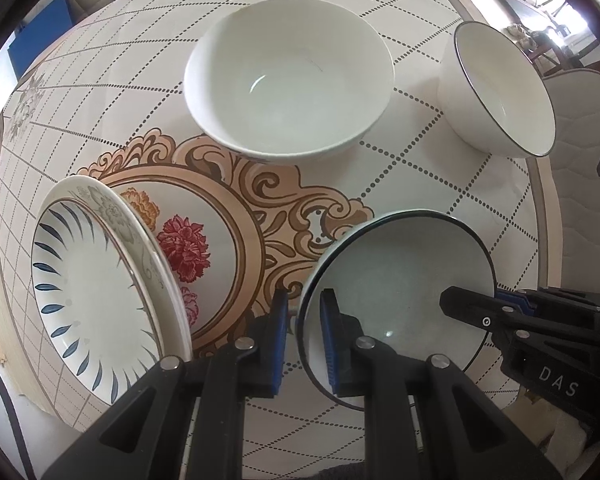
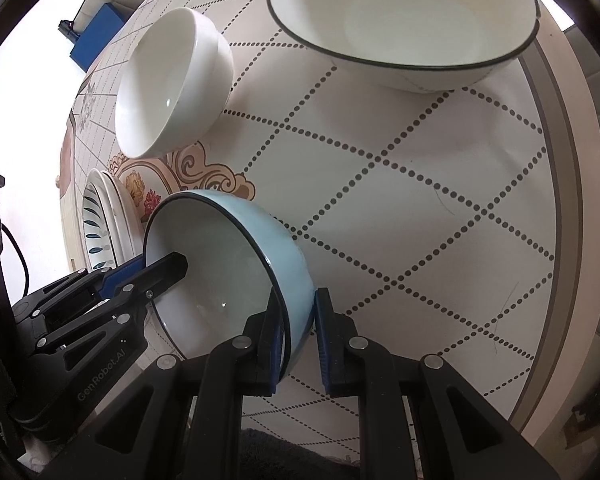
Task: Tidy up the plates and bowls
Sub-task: 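Carry the light-blue bowl with both tools beside the plate stack, then open, then move both tools to the plain white bowl and close on its rim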
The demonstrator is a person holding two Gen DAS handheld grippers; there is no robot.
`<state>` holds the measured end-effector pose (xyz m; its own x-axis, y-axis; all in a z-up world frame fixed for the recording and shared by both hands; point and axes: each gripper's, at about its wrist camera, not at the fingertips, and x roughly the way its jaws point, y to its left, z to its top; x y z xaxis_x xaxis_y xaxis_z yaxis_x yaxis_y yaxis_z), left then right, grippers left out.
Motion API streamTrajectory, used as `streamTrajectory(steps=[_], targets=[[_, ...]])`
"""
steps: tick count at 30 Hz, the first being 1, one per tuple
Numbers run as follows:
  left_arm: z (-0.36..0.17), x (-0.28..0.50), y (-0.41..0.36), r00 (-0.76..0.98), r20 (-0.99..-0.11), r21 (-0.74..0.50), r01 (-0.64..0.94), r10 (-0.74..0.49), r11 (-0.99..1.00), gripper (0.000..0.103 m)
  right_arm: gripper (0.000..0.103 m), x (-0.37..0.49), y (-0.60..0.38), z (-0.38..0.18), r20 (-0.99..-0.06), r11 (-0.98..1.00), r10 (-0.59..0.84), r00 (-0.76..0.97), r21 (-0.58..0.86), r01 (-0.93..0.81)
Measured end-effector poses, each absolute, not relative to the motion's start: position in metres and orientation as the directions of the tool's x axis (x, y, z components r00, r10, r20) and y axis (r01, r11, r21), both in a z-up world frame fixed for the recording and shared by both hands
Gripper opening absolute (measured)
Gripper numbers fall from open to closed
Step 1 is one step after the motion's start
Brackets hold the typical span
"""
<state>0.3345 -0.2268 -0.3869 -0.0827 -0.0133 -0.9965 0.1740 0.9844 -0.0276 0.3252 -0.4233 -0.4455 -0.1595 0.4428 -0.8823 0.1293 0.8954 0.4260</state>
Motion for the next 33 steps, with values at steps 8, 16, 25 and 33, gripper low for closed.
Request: streamTrajectory(steps=[8,16,25,33], targets=[[-0.332,0.353,-0.198,0.019,-0.999,-0.032,0.133,-0.035,0.991,0.020,0.065,0.348,-0.439,-0.386,-0.913,0.915,0.403,-0.057,0.400,0.062],[-0.307,0.420,-0.174,0.069,-0.995,-0.060,0.105,-0.067,0.993,0.056,0.090,0.417,-0.421,-0.331,-0.903,0.901,0.428,0.016,0.426,-0.084],[-0.358,0.476,-0.159,-0.077,-0.994,-0.079,0.073,-0.073,0.994,0.056,0.090,0.495,-0.376,-0.376,-0.924,0.903,0.365,-0.112,0.380,-0.199],[-0.402,0.489,-0.164,-0.197,-0.975,-0.121,0.085,-0.102,0.989,0.056,0.086,0.526,-0.356,-0.424,-0.901,0.885,0.364,-0.237,0.414,-0.214]])
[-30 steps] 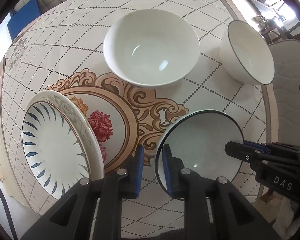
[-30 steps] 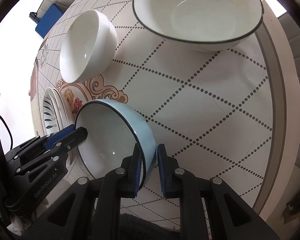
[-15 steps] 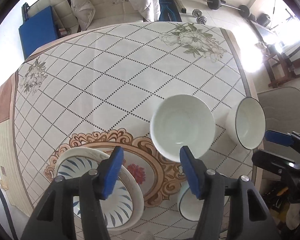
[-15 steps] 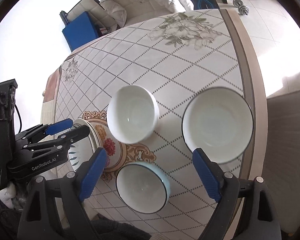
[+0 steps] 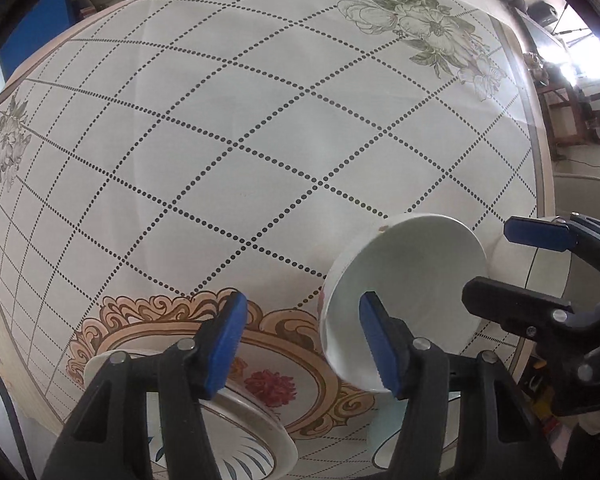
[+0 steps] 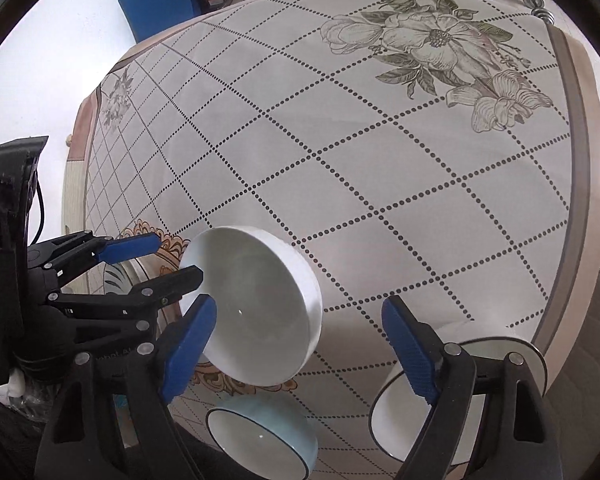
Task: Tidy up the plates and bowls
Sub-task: 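Move both tools to the plain white bowl and close on its rim, then carry the plain white bowl with both tools and lower it into the light-blue bowl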
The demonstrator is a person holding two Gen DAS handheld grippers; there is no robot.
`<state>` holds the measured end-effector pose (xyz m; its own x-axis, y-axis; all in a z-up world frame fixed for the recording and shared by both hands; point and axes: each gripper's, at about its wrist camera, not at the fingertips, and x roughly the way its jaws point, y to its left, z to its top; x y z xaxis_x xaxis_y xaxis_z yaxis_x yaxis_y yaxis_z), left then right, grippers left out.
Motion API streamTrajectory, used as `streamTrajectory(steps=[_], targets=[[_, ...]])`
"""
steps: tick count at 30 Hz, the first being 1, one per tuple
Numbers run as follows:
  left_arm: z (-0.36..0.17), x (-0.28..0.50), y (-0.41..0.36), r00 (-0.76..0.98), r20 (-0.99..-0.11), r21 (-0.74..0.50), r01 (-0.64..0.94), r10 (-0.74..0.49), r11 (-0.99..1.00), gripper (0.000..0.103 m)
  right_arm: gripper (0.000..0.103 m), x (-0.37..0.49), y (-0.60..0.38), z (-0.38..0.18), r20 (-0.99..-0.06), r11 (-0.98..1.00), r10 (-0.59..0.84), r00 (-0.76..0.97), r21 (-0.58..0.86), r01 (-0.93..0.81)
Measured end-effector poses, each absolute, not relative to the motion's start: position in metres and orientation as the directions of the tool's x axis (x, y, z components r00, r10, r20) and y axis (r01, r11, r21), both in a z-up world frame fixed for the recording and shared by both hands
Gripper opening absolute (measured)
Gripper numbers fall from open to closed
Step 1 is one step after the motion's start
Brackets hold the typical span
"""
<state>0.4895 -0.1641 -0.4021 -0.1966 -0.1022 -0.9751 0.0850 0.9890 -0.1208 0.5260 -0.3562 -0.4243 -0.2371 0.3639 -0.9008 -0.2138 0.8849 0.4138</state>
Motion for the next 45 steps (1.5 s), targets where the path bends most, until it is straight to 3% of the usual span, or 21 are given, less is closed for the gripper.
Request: streamTrajectory(steps=[10,18,26,37,45], targets=[[-0.430,0.479,-0.164,-0.242,-0.961,-0.153,0.065,-0.133,0.986,0.052,0.077,0.525,-0.343,-0.447,-0.890,0.880,0.353,-0.288,0.421,-0.219],[-0.442,0.463,-0.159,-0.252,-0.956,-0.173,0.054,-0.154,0.984,0.026,0.059,0.520,-0.334,-0.450,-0.890,0.879,0.349,-0.294,0.420,-0.226],[-0.441,0.448,-0.159,-0.245,-0.953,-0.195,0.046,-0.178,0.980,0.010,0.034,0.513,-0.326,-0.463,-0.891,0.890,0.327,-0.316,0.403,-0.215],[-0.427,0.451,-0.161,-0.217,-0.962,-0.175,0.026,-0.166,0.984,0.009,0.016,0.510,-0.333,-0.468,-0.894,0.911,0.314,-0.318,0.379,-0.165],[-0.412,0.465,-0.168,-0.199,-0.968,-0.162,0.043,-0.150,0.986,0.009,0.016,0.506,-0.336,-0.466,-0.889,0.916,0.322,-0.326,0.380,-0.131]])
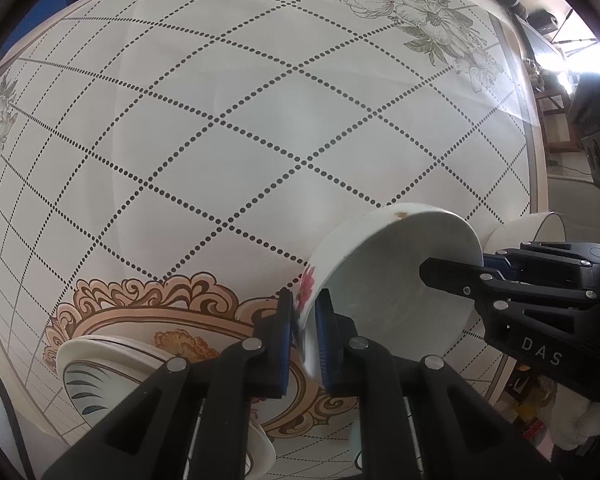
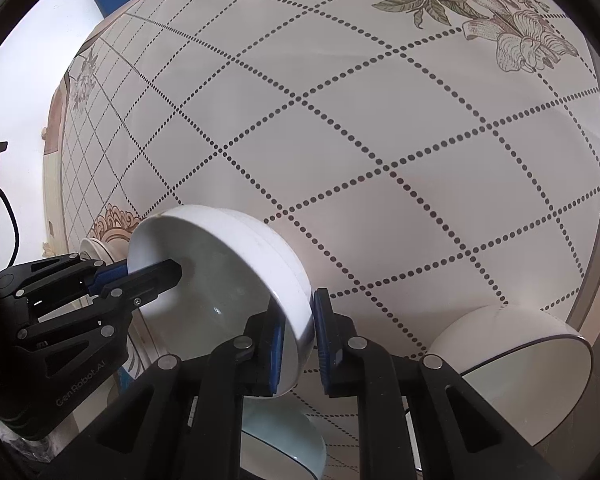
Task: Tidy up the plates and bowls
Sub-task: 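Carry the plain white bowl with both tools and lower it into the light-blue bowl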
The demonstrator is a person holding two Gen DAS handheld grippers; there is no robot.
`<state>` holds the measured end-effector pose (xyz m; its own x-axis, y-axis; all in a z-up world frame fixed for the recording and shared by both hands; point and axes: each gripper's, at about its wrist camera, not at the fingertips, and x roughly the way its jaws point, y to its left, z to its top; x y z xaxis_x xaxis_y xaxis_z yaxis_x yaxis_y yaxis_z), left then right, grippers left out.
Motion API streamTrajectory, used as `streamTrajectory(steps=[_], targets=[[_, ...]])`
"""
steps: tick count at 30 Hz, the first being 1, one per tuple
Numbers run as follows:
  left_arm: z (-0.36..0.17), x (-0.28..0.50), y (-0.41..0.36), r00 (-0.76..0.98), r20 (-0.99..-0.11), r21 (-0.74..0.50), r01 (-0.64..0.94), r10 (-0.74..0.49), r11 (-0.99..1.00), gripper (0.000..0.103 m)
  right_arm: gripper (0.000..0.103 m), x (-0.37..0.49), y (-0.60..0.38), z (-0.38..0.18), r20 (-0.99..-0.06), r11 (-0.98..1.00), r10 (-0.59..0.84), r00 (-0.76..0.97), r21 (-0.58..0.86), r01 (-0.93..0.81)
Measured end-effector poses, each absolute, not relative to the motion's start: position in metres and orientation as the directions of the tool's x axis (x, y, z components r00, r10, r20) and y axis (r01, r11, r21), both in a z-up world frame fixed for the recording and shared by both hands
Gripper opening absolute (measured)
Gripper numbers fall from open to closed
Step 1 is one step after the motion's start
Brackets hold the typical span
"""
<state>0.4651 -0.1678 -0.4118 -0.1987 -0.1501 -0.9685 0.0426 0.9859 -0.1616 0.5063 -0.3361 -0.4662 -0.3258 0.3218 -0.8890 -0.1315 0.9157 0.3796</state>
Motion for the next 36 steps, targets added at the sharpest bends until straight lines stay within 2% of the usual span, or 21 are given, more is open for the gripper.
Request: streamTrajectory(steps=[8,29,33,36], targets=[[-0.394,0.474,-0.168,-0.181,-0.973,-0.155,0.050,-0.144,0.987,0.009,0.016,0.507,-0.339,-0.459,-0.884,0.914,0.341,-0.321,0.391,-0.104],[-0.416,0.473,-0.161,-0.217,-0.963,-0.169,0.013,-0.162,0.985,0.009,0.016,0.490,-0.338,-0.475,-0.897,0.936,0.341,-0.282,0.353,0.012],[-0.414,0.468,-0.163,-0.201,-0.966,-0.168,0.020,-0.161,0.986,0.009,0.010,0.487,-0.341,-0.477,-0.887,0.931,0.357,-0.292,0.364,0.033],[-0.406,0.471,-0.164,-0.195,-0.968,-0.170,0.032,-0.160,0.985,0.009,0.010,0.484,-0.343,-0.475,-0.879,0.925,0.373,-0.298,0.376,0.049]])
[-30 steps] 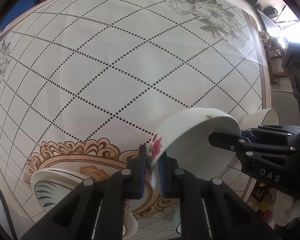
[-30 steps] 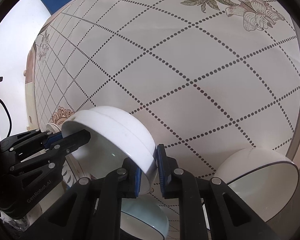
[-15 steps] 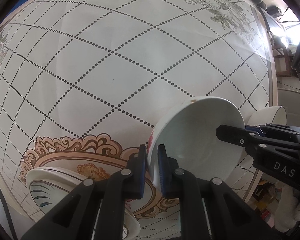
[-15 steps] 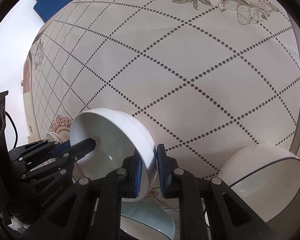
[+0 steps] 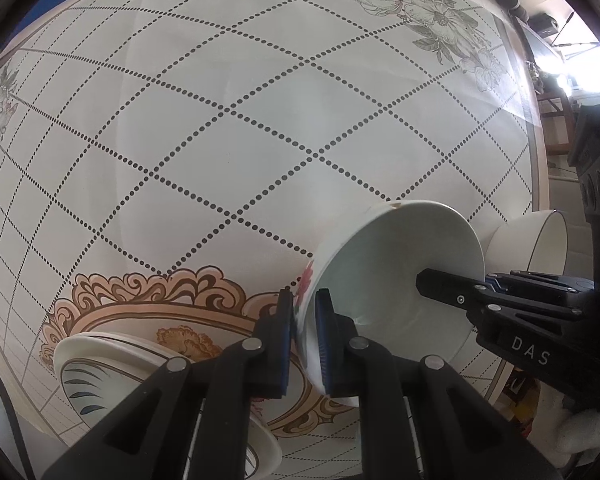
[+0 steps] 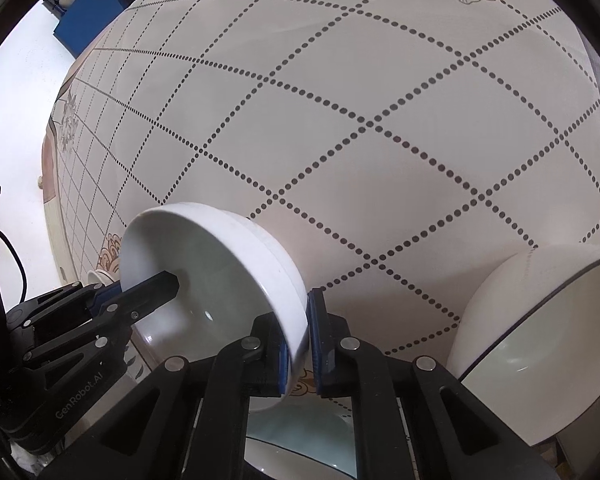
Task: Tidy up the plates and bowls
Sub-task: 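Carry the plain white bowl with both tools and lower it into the light-blue bowl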
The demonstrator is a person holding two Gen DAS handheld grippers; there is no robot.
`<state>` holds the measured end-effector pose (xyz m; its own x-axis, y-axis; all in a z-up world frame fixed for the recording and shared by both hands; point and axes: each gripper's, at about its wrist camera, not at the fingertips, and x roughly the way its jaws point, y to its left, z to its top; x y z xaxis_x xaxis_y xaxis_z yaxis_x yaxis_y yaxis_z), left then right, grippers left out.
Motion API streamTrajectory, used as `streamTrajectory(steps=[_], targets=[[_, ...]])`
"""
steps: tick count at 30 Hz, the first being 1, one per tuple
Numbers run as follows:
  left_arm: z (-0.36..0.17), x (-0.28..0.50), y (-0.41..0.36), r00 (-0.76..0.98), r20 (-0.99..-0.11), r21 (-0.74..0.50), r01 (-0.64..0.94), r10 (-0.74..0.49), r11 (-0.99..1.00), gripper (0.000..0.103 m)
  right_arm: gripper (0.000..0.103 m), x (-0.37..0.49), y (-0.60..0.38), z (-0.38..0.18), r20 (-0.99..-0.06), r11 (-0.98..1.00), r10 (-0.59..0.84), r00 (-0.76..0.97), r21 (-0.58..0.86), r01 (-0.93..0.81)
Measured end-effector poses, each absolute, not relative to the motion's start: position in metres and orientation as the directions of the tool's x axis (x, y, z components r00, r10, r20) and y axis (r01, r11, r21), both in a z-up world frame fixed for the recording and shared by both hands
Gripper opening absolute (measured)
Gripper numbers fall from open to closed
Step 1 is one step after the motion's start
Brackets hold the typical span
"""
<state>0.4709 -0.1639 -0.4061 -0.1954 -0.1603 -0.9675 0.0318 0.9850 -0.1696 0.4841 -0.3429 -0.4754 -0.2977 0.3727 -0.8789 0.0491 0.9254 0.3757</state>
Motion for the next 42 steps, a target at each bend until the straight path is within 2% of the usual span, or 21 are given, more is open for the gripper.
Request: streamTrajectory(steps=[12,21,29,42], targets=[[-0.350,0.464,-0.176,-0.136,-0.977,-0.177,0.095,-0.164,0.980,0.009,0.010,0.476,-0.357,-0.426,-0.884,0.919,0.393,-0.254,0.390,0.064],[-0.313,0.429,-0.189,-0.099,-0.980,-0.190,0.167,-0.176,0.967,0.009,0.010,0.429,-0.380,-0.370,-0.900,0.923,0.384,-0.206,0.375,0.083],[-0.321,0.380,-0.204,-0.125,-0.976,-0.200,0.214,-0.176,0.956,0.009,0.010,0.367,-0.397,-0.355,-0.907,0.930,0.366,-0.208,0.353,0.097],[-0.362,0.350,-0.212,-0.238,-0.963,-0.181,0.222,-0.127,0.958,0.009,0.010,0.330,-0.390,-0.400,-0.900,0.947,0.322,-0.295,0.301,0.116]])
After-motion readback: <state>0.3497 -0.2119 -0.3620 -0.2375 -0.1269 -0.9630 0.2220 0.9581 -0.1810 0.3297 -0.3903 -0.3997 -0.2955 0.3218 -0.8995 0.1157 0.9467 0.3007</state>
